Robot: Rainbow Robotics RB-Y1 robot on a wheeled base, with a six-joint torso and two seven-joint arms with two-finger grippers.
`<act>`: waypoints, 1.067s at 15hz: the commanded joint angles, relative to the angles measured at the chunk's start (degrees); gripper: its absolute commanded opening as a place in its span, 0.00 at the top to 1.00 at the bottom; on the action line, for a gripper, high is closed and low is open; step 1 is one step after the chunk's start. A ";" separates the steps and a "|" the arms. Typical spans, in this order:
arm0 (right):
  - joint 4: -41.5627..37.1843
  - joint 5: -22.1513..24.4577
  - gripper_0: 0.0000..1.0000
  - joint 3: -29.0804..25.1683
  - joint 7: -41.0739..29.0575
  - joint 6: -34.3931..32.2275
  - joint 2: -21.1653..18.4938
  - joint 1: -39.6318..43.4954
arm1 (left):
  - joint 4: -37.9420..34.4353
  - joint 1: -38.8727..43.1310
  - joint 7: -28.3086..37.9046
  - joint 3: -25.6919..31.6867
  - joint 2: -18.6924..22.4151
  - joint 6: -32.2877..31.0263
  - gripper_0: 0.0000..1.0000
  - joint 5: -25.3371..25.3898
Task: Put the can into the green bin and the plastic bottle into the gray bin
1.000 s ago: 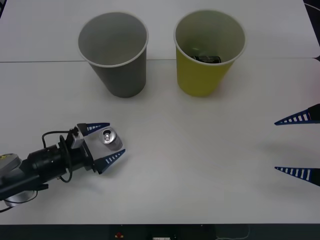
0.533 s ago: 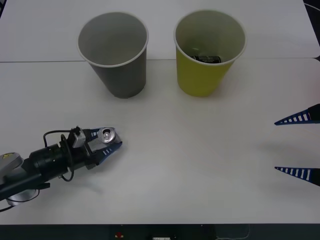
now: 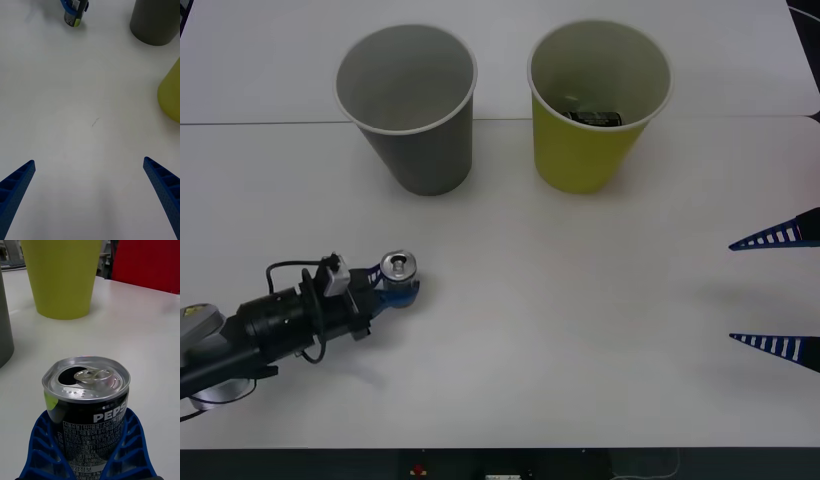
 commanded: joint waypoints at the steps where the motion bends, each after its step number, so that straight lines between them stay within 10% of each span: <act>1: 0.00 0.00 0.00 0.00 0.00 0.00 0.00 0.00 | -3.15 0.36 6.07 0.92 1.89 -0.68 1.00 -2.98; 16: 0.00 0.00 0.00 0.00 0.00 0.00 0.00 0.00 | -37.07 3.61 70.50 23.16 -3.12 -9.03 1.00 -51.50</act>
